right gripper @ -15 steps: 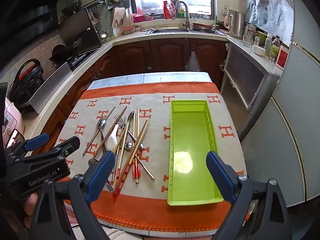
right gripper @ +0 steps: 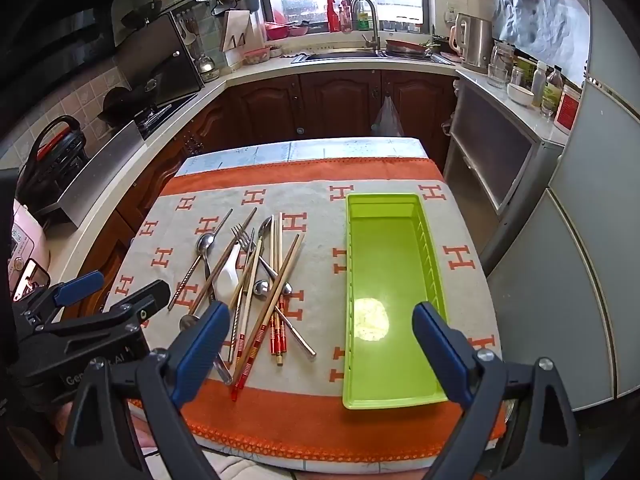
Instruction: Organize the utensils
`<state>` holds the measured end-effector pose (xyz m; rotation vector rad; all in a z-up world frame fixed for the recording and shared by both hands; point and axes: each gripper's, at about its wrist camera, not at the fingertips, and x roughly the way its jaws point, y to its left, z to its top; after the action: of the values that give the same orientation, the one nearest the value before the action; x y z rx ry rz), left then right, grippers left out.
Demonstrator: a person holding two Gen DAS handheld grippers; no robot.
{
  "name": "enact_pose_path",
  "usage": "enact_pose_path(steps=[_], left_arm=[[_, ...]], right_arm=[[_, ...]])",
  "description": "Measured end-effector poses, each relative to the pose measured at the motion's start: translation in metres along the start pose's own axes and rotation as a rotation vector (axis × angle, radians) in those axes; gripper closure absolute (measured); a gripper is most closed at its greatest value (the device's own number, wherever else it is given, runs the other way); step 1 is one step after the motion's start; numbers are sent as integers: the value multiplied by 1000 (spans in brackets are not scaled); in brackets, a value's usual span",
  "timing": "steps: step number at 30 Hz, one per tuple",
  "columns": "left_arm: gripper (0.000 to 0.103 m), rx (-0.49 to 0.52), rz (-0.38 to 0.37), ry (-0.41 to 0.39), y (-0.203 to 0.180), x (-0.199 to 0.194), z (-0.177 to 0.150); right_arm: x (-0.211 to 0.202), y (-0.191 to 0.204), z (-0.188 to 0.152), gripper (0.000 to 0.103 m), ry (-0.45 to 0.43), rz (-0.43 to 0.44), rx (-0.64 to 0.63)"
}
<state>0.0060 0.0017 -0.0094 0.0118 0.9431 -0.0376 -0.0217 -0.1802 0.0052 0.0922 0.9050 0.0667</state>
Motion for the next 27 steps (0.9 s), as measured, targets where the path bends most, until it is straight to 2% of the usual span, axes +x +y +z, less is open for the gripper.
enact_pose_path(steps=[11, 27], left_arm=[[16, 17, 2, 14, -6, -1, -1], [16, 29, 19, -5, -6, -6, -2]], right_arm=[[2, 4, -3, 10, 12, -10, -6], [1, 7, -3, 10, 13, -13, -2]])
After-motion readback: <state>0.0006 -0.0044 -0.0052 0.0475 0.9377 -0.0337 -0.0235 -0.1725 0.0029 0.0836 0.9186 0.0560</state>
